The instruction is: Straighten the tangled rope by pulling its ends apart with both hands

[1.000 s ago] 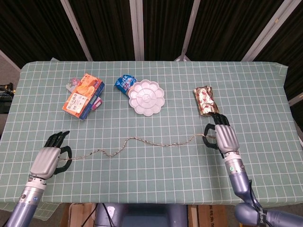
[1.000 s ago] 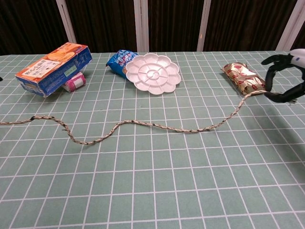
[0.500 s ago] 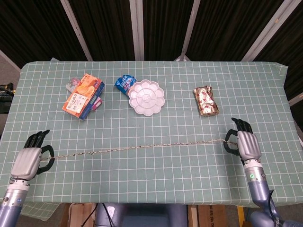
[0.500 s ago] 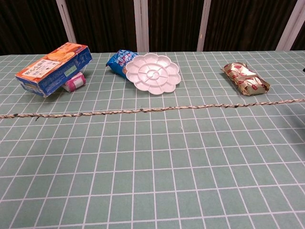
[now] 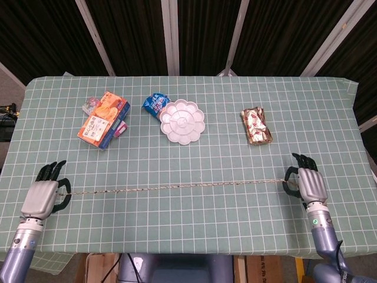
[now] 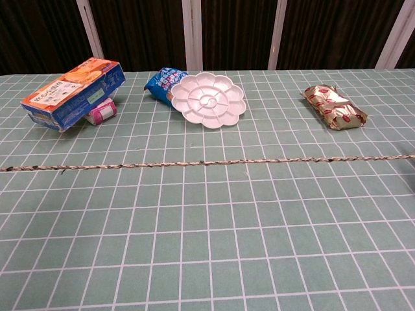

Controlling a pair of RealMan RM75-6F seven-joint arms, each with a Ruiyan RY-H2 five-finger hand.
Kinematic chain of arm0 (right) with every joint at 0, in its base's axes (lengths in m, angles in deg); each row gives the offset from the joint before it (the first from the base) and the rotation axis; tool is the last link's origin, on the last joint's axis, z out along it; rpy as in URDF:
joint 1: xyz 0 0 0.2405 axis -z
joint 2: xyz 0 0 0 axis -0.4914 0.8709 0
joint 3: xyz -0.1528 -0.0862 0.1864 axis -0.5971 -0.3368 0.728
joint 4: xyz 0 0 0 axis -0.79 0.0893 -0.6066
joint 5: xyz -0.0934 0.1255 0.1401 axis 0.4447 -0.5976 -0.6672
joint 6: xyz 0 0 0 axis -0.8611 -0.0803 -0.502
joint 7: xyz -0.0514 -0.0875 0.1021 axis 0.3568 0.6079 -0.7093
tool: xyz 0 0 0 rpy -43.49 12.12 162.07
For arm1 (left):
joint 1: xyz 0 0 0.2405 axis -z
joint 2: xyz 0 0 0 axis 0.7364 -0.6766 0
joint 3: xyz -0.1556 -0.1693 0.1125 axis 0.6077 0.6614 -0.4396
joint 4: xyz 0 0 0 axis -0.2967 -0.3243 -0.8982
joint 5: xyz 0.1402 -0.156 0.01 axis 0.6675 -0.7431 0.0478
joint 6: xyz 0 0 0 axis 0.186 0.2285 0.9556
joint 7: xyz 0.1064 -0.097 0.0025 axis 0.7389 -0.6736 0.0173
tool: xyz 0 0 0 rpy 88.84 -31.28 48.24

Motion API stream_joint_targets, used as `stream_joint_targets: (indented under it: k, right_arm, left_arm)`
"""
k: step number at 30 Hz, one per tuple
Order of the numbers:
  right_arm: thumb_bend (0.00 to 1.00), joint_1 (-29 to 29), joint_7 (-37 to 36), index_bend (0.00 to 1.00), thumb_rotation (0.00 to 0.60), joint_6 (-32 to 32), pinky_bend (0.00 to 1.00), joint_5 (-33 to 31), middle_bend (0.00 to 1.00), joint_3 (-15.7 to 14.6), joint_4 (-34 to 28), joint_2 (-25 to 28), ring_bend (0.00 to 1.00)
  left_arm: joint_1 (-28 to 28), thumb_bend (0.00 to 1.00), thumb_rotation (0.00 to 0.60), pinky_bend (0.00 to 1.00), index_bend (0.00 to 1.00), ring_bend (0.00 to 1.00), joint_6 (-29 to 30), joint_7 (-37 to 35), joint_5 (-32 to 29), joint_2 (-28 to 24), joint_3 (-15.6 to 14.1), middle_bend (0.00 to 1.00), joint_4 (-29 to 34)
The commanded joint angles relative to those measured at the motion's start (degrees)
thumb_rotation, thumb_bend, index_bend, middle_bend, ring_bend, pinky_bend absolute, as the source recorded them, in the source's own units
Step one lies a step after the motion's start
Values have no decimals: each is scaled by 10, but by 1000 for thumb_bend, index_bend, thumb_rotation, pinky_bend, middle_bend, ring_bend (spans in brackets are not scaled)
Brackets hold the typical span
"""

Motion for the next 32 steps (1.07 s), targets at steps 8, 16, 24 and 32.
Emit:
stream_joint_targets:
  k: [8, 16, 24, 32]
  right_arm:
    - [463, -6, 82, 33, 600, -12, 0, -3, 0, -20, 23, -7, 0]
    - [443, 1, 121, 0, 600, 16, 0, -1, 0, -17, -1, 1, 0]
    - [442, 39, 66, 0, 600, 73, 0, 33, 0, -12, -69, 39, 0]
    - [437, 94, -2, 0, 600, 164, 0, 145, 0, -43, -80, 79, 0]
  left_arm:
    - [19, 429, 600, 0, 381, 0, -23, 57, -39, 28, 9, 0, -32]
    - [6, 237, 600, 0, 164, 0, -10, 56, -51, -12, 9, 0, -9]
    - [-41, 164, 600, 0, 110, 0, 50, -26, -7, -87, -4, 0, 69]
    - [-100, 149, 600, 0, 88, 0, 148, -128, 118, -104, -47, 0, 26]
